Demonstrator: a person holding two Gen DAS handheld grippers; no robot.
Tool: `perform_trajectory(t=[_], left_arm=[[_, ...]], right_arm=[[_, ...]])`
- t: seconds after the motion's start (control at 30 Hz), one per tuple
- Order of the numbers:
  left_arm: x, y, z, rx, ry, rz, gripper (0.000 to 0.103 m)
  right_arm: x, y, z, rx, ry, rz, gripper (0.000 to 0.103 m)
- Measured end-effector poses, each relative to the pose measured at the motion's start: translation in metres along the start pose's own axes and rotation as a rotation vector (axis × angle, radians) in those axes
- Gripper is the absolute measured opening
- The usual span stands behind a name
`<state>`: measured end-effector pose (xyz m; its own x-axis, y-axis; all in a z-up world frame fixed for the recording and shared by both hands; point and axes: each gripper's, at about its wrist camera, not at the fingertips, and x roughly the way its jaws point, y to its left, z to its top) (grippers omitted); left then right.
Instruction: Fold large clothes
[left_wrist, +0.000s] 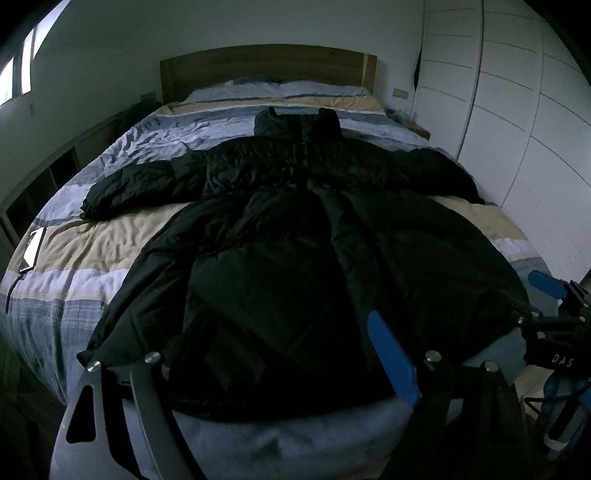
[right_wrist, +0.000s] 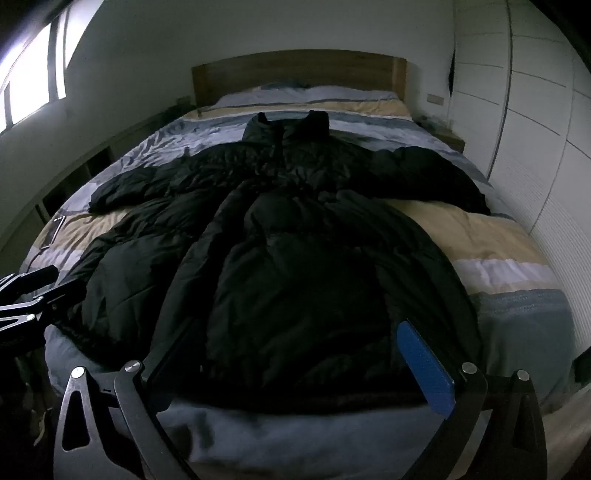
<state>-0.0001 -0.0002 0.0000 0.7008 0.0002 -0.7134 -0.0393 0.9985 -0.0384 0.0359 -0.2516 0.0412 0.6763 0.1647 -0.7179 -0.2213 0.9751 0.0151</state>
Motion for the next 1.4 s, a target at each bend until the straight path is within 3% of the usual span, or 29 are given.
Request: perform_trajectory(t=[0.87,1.4], left_arm=[[0.010,-0.009,-0.002,0.004,0.030,-0.037,0.084],[0.008,-0.009,0.004,0.014,0.024,0.006,0.084]], right_arm=[[0.008,0.000,-0.003,-0.008,0.016,-0.005,0.103],[0.008,-0.001,0.004,-0.011,0.018,-0.005,0.103]])
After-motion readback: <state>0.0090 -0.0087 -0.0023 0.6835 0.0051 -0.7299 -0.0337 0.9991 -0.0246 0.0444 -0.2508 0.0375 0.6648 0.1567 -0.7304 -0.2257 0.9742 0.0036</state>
